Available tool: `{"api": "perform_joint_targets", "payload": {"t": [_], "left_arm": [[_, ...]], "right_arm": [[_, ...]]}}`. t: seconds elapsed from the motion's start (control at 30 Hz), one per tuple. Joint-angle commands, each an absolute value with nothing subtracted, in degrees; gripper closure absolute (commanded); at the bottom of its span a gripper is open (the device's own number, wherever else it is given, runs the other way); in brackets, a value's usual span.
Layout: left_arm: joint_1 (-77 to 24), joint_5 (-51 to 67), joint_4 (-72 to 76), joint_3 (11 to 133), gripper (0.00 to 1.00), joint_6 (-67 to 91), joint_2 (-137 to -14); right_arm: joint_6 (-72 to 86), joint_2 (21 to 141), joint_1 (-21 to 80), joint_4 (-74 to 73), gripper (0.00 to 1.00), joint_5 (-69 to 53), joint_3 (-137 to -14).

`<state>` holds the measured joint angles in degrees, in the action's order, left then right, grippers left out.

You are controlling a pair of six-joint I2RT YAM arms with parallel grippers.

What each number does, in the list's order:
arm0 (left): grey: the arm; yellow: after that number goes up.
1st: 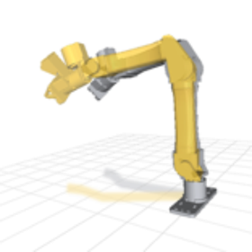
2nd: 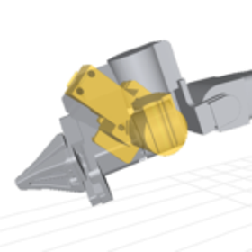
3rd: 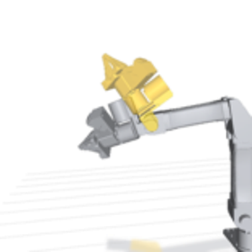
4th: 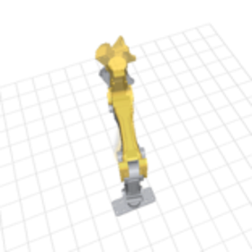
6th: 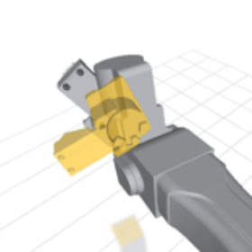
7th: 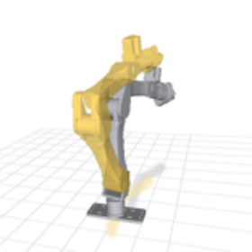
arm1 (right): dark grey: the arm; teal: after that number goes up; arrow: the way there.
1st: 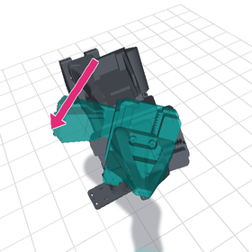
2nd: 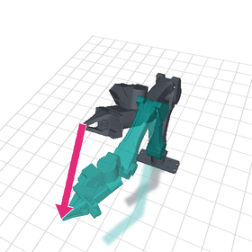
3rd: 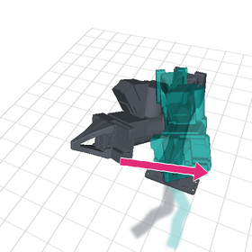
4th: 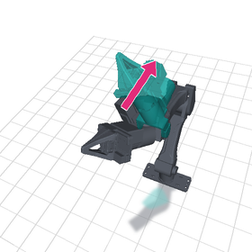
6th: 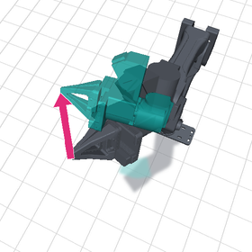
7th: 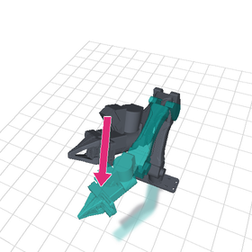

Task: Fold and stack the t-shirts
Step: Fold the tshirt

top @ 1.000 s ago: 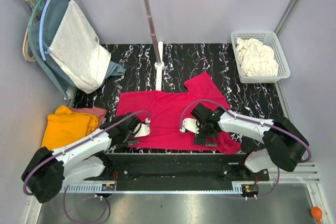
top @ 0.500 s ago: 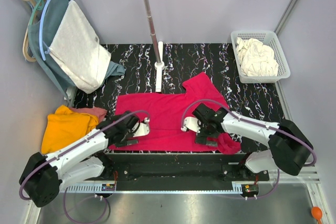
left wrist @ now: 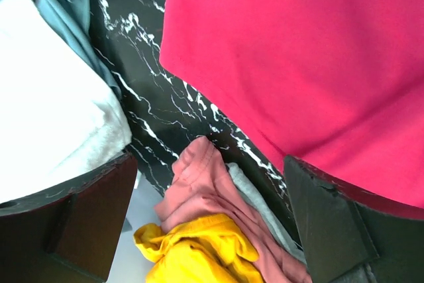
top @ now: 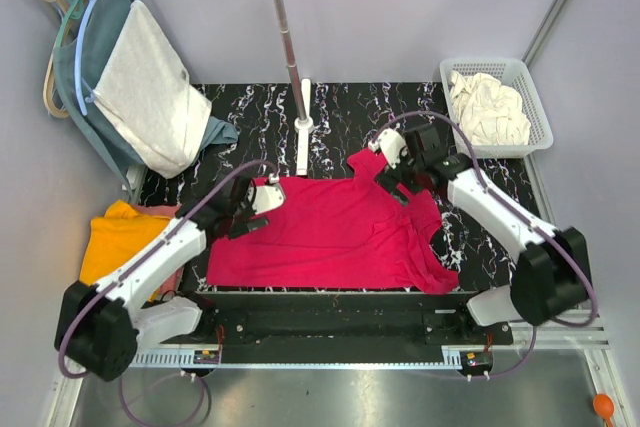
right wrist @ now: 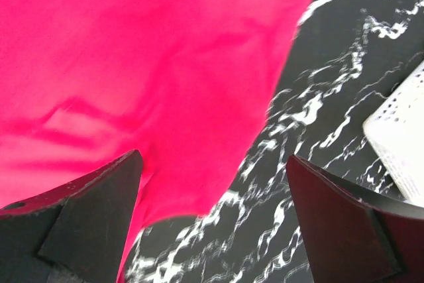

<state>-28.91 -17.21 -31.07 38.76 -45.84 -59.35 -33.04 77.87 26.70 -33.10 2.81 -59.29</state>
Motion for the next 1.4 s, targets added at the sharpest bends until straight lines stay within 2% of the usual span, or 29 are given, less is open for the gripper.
{"api": "perform_joint_targets", "payload": {"t": [0.0,0.13,0.27,0.67,0.93,1.37], "left_arm": [[-22.4,-7.8,-24.8,46.5,0.01,-49.9,-66.1],[-20.0,-2.5,-26.1,51.5,0.01,-51.3,-74.0],[-18.9,1.0,-26.7,54.9,0.03,-52.5,-79.4],[-15.2,1.8,-29.3,60.3,0.07,-53.9,-87.3],[-14.0,0.8,-32.3,62.6,0.07,-55.0,-88.4],[-13.1,0.3,-33.3,61.2,0.09,-55.2,-88.2]], "right_arm": [[-29.4,87.5,21.8,-25.8,0.0,-2.7,-67.0],[-25.8,96.7,17.7,-25.2,0.0,-7.1,-76.4],[-22.5,104.9,14.9,-25.2,0.05,-12.2,-85.8],[-21.9,122.7,12.3,-25.3,0.15,-16.3,-99.1],[-22.1,127.0,11.0,-25.6,0.17,-18.0,-104.1],[-22.7,130.3,10.3,-26.3,0.24,-19.2,-104.9]]}}
